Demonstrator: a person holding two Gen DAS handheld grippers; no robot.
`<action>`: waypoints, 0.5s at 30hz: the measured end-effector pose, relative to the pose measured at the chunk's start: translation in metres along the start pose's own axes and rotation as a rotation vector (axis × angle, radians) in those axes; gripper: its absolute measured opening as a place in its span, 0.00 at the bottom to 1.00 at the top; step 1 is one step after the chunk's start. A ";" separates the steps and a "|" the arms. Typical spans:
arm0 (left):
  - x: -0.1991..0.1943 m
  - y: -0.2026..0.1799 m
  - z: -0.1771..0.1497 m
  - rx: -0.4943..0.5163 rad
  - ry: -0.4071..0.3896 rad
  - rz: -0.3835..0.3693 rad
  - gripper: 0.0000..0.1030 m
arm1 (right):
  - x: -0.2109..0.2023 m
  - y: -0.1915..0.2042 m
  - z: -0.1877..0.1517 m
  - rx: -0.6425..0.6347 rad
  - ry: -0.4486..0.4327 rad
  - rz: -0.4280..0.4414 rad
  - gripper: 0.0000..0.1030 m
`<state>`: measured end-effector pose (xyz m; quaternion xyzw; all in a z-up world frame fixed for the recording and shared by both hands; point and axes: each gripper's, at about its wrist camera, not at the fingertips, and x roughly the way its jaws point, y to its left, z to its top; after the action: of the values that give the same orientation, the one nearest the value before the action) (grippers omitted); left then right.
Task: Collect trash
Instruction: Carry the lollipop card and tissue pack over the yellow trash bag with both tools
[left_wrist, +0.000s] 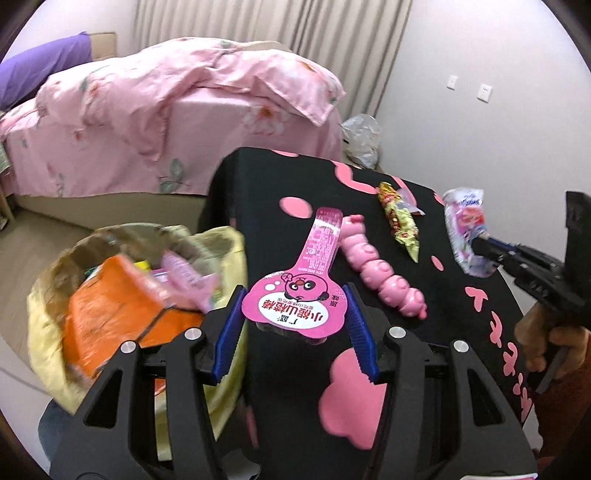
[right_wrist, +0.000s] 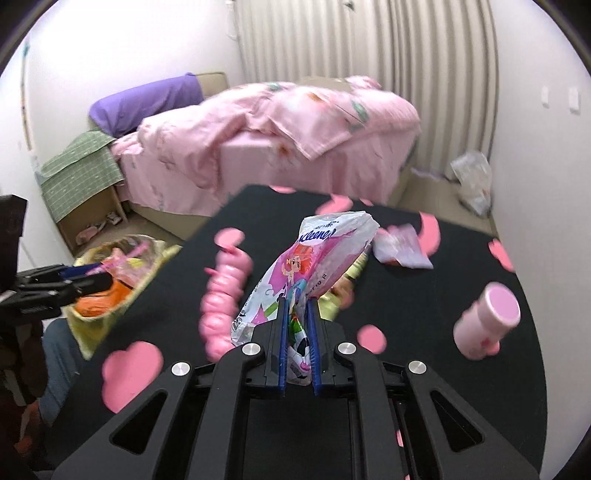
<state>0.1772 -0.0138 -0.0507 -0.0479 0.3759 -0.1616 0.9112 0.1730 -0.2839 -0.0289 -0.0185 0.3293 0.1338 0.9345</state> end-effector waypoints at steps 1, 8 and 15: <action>-0.006 0.006 -0.003 -0.011 -0.007 0.006 0.48 | -0.002 0.009 0.004 -0.015 -0.005 0.013 0.11; -0.039 0.046 -0.013 -0.069 -0.063 0.055 0.48 | 0.005 0.065 0.019 -0.093 0.007 0.102 0.11; -0.060 0.115 -0.009 -0.165 -0.123 0.168 0.48 | 0.023 0.122 0.033 -0.191 0.040 0.187 0.11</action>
<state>0.1606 0.1144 -0.0415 -0.1009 0.3341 -0.0498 0.9358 0.1787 -0.1565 -0.0109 -0.0794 0.3341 0.2508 0.9051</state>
